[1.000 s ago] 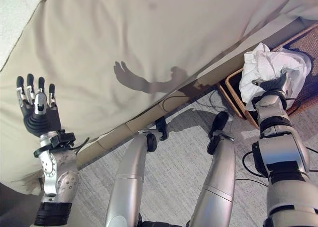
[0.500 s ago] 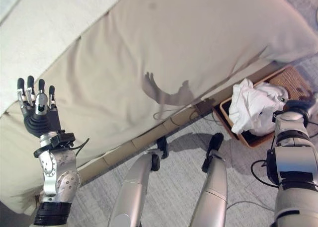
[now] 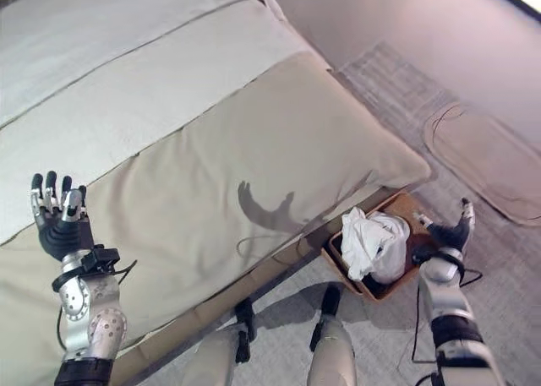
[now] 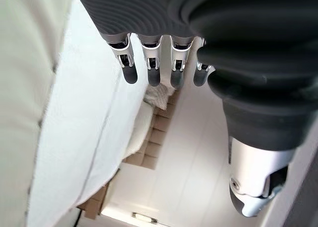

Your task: Pick up clothes into the bucket

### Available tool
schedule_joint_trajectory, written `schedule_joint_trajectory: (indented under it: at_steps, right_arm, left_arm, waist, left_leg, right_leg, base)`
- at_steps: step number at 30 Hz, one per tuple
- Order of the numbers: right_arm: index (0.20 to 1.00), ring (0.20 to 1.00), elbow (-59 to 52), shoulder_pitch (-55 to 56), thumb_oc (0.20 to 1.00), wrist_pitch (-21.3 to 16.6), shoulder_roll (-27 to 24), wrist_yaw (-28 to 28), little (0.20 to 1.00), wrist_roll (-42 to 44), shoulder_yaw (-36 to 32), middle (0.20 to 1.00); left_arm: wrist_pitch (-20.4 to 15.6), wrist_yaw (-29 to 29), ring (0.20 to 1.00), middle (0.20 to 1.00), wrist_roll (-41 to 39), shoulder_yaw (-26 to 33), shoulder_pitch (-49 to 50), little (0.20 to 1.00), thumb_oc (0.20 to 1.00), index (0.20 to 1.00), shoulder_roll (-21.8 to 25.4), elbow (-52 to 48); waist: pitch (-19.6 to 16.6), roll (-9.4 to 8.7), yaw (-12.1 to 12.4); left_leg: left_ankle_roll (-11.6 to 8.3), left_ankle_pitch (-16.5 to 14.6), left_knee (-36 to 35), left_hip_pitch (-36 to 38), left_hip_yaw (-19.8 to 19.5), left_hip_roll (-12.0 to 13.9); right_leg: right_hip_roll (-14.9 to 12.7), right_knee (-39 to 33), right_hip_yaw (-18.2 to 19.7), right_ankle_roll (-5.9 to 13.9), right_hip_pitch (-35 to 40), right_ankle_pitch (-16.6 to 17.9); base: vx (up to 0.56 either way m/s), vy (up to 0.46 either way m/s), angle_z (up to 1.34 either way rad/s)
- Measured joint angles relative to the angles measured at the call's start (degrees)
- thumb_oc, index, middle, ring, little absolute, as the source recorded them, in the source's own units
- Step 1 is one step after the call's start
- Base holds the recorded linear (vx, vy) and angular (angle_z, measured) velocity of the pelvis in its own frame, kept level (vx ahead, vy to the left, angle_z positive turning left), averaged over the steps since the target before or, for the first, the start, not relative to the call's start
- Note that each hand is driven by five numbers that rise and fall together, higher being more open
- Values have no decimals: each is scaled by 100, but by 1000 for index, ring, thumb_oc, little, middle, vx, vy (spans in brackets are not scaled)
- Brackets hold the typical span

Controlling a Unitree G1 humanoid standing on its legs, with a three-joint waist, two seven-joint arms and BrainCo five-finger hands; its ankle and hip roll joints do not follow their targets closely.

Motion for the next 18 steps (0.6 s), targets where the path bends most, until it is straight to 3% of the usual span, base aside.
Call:
schedule_joint_trajectory:
  at_steps: [3, 8, 15, 18]
  right_arm:
    - [1000, 1000, -242, 418, 1000, -74, 410, 322, 1000, -27, 103, 1000]
    - [1000, 1000, -627, 857, 1000, -195, 902, 982, 1000, 1, 853, 1000]
    - [1000, 1000, -600, 1139, 1000, -207, 1125, 1343, 1000, -63, 1463, 1000]
    - [1000, 1000, -412, 1140, 1000, -207, 1129, 1414, 1000, -99, 1491, 1000]
  left_arm:
    - [94, -128, 1000, 1000, 62, -3, 122, 1000, 1000, 1000, -51, 166]
    - [356, -298, 1000, 1000, 393, -154, 349, 1000, 1000, 1000, -109, 262]
    - [495, -505, 1000, 1000, 897, -753, 627, 1000, 1000, 1000, -193, 557]
    - [593, -569, 1000, 1000, 1103, -924, 628, 1000, 1000, 1000, -187, 1003]
  waist:
    - [-117, -42, -10]
    - [-369, -115, -8]
    - [-860, -189, -4]
    - [-897, -204, -4]
  left_leg:
    - [-45, 56, -335, 412, -2, 33]
    - [-117, 172, -756, 969, 68, 103]
    - [-148, 190, -987, 1364, 157, 204]
    - [-185, 216, -1040, 1526, 187, 215]
  right_leg:
    - [112, -408, -88, 21, 461, 92]
    - [298, -969, -127, 30, 1052, 269]
    - [433, -1095, -106, 51, 1354, 262]
    - [447, -1095, -78, 52, 1470, 261]
  base:
    - [89, -10, 2]
    - [55, 18, -6]
    - [35, 9, -5]
    - [57, 3, -5]
